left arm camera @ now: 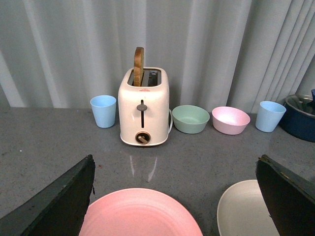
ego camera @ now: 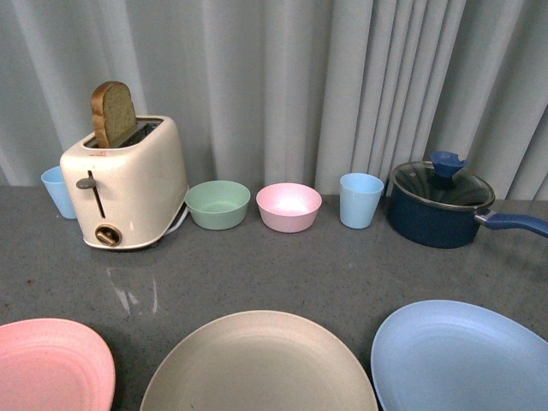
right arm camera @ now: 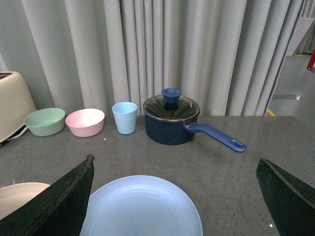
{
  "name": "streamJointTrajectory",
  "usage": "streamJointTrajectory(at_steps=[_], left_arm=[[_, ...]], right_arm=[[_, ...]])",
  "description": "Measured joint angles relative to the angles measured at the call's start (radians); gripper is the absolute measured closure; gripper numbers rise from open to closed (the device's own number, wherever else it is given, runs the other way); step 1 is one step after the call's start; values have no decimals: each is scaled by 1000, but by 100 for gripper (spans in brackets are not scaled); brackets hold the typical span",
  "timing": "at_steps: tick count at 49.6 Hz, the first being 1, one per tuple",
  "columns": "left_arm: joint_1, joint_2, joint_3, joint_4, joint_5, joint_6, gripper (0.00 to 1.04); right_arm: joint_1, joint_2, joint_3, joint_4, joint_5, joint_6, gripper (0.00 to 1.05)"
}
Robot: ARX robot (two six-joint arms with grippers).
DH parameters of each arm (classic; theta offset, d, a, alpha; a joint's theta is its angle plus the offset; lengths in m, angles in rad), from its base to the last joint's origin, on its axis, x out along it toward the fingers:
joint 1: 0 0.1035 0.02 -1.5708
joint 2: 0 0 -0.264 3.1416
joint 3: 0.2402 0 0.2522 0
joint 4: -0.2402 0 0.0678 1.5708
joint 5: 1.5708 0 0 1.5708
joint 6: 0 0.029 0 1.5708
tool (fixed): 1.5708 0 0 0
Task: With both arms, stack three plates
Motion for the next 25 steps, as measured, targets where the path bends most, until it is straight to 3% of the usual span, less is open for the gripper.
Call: streamJointTrajectory(at_steps=[25], left_arm=[[0,0,0,0,0,0,7]], right_arm=[[0,0,0,0,0,0,7]])
